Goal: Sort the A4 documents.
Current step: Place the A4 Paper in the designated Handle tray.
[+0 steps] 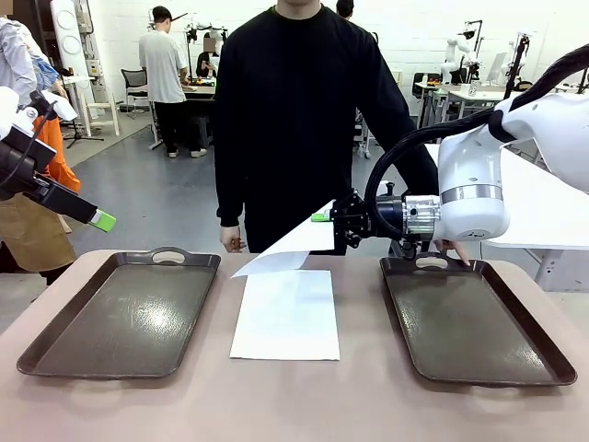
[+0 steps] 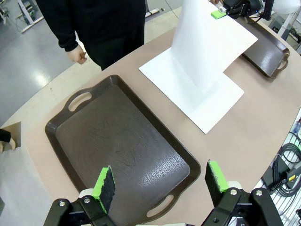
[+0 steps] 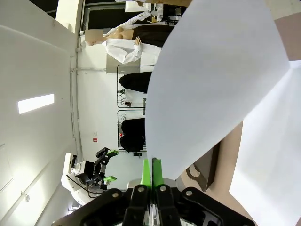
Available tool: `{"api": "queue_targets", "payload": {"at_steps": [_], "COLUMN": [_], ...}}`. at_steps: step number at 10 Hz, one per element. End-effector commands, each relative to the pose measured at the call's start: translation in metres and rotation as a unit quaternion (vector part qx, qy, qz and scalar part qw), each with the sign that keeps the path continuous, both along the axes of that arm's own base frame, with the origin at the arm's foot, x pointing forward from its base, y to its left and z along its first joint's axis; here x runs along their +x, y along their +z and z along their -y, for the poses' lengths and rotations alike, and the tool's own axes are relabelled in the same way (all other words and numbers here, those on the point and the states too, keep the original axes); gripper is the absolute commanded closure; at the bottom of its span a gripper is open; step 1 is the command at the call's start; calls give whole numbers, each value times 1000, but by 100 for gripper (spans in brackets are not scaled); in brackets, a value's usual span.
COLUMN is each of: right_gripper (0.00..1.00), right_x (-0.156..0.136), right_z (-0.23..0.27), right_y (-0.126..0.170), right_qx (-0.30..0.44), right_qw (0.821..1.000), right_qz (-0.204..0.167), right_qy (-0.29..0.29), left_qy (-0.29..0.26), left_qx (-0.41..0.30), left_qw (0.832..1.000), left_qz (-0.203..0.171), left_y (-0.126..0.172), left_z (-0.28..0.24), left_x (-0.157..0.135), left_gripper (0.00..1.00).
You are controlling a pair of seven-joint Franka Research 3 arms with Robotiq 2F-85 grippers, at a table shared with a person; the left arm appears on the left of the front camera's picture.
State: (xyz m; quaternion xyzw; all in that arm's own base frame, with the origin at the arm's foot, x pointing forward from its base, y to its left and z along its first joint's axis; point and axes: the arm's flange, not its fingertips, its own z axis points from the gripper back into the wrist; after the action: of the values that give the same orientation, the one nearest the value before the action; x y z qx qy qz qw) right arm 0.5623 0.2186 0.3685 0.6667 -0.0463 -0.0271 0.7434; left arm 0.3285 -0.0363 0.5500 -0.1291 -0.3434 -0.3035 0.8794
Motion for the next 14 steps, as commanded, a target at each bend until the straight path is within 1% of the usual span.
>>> {"api": "queue_targets", "payload": {"at_steps": [1, 3, 4, 5, 6, 7, 8, 9, 10, 11, 12, 14], "right_gripper": [100, 99, 99, 99, 99, 99, 99, 99, 99, 99, 99, 99], "right_x": [0, 0, -21, -29, -35, -37, -38, -38, -40, -43, -47, -54], "right_z": [-1, 0, 33, 63, 90, 113, 137, 158, 179, 192, 201, 219], "right_y": [-1, 0, 18, 37, 52, 57, 56, 51, 46, 37, 22, -5], "right_qx": [6, 0, 43, 58, 38, 25, 25, 19, 15, -12, -45, -59], "right_qw": [1000, 1000, 997, 994, 991, 987, 983, 980, 979, 975, 972, 975], "right_qz": [-6, 0, 30, 60, 86, 89, 90, 85, 91, 119, 139, 151], "right_qy": [-9, 0, 51, 66, 93, 128, 159, 177, 181, 187, 185, 154], "left_qy": [-9, -9, -9, -9, -9, -9, -9, -9, -9, -9, -9, -9], "left_qx": [-4, -4, -4, -4, -4, -4, -4, -4, -4, -4, -4, -4], "left_qw": [1000, 1000, 1000, 1000, 1000, 1000, 1000, 1000, 1000, 1000, 1000, 1000], "left_qz": [1, 1, 1, 1, 1, 1, 1, 1, 1, 1, 1, 1], "left_y": [-1, -1, -1, -1, -1, -1, -1, -1, -1, -1, -1, -1], "left_z": [-2, -2, -2, -2, -2, -2, -2, -2, -2, -2, -2, -2], "left_x": [0, 0, 0, 0, 0, 0, 0, 0, 0, 0, 0, 0], "left_gripper": [0, 0, 0, 0, 0, 0, 0, 0, 0, 0, 0, 0]}}
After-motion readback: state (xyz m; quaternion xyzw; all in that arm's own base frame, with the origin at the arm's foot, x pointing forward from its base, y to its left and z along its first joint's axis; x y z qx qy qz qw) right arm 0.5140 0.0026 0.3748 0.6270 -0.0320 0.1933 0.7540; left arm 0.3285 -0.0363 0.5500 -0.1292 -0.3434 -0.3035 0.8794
